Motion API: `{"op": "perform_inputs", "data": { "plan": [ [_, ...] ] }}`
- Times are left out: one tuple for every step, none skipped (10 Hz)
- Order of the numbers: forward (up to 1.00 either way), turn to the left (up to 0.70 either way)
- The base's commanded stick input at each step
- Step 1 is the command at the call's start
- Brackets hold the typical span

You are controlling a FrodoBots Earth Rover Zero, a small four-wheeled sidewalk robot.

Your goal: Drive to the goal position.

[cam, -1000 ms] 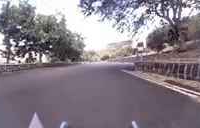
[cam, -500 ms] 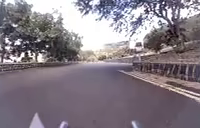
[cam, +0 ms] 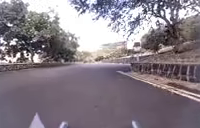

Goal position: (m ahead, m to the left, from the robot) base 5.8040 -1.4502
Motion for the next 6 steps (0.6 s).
{"op": "perform_inputs", "data": {
  "plan": [
    [0.5, 0.0],
    [0.5, 0.0],
    [0.5, 0.0],
    [0.5, 0.0],
    [0.5, 0.0],
    [0.5, 0.0]
  ]
}}
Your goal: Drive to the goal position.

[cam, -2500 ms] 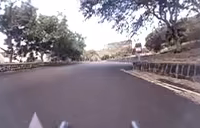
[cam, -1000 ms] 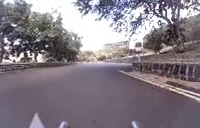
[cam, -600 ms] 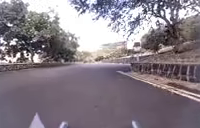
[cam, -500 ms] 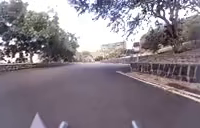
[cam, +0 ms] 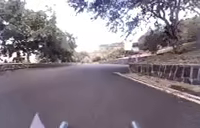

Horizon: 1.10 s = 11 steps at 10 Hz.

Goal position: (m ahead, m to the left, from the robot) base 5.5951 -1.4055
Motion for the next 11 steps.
{"op": "perform_inputs", "data": {
  "plan": [
    [0.5, 0.0],
    [0.5, 0.0],
    [0.5, 0.0],
    [0.5, 0.0],
    [0.5, 0.0],
    [0.5, 0.0],
    [0.5, 0.0],
    [0.5, 0.0],
    [0.5, 0.0],
    [0.5, 0.0],
    [0.5, 0.0]
  ]
}}
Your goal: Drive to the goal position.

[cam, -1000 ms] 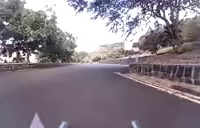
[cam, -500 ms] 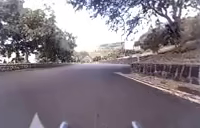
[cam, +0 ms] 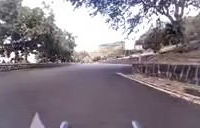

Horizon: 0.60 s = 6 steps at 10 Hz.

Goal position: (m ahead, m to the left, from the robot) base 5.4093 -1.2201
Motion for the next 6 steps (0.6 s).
{"op": "perform_inputs", "data": {
  "plan": [
    [0.5, 0.0],
    [0.5, 0.0],
    [0.5, 0.0],
    [0.5, 0.0],
    [0.5, 0.0],
    [0.5, 0.0]
  ]
}}
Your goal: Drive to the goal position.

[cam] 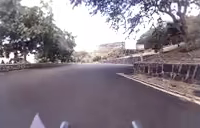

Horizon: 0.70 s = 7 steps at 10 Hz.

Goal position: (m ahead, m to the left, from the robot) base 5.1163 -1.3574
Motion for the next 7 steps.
{"op": "perform_inputs", "data": {
  "plan": [
    [0.5, 0.0],
    [0.5, 0.0],
    [0.5, 0.0],
    [0.5, 0.0],
    [0.5, 0.0],
    [0.5, 0.0],
    [0.5, 0.0]
  ]
}}
